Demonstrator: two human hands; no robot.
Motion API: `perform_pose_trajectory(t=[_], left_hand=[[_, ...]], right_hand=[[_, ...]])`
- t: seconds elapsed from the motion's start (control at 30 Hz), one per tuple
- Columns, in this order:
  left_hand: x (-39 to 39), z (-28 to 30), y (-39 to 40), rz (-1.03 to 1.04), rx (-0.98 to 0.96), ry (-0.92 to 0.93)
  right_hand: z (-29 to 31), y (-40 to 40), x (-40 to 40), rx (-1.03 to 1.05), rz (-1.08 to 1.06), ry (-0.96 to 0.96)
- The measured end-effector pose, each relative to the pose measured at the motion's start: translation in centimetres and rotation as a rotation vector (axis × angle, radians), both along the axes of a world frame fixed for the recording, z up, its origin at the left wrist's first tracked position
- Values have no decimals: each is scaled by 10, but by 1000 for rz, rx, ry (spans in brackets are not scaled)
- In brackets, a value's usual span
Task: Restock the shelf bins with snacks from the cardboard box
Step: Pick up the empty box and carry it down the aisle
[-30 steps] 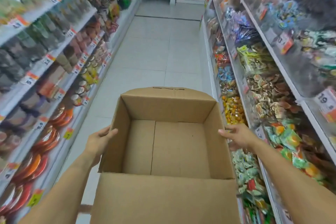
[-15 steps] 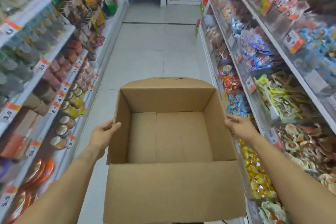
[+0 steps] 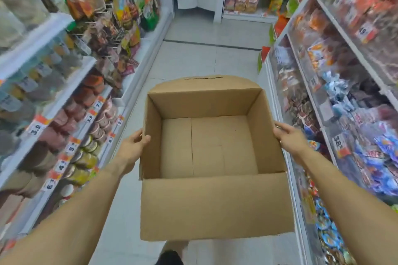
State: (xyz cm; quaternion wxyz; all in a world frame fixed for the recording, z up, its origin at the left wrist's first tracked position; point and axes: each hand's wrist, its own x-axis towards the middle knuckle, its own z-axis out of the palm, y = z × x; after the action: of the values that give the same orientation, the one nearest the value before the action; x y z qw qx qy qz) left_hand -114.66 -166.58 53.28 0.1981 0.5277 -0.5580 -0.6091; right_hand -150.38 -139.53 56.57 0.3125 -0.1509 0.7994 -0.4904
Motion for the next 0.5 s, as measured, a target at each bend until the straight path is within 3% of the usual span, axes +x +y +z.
perform_pose_trajectory(t=[0.23, 0.5], left_hand=[[-118, 15, -202, -41, -35, 9], [-265, 34, -377, -5, -108, -45]], right_hand=[[20, -186, -108, -36, -88, 27], [11, -362, -243, -36, -111, -9]])
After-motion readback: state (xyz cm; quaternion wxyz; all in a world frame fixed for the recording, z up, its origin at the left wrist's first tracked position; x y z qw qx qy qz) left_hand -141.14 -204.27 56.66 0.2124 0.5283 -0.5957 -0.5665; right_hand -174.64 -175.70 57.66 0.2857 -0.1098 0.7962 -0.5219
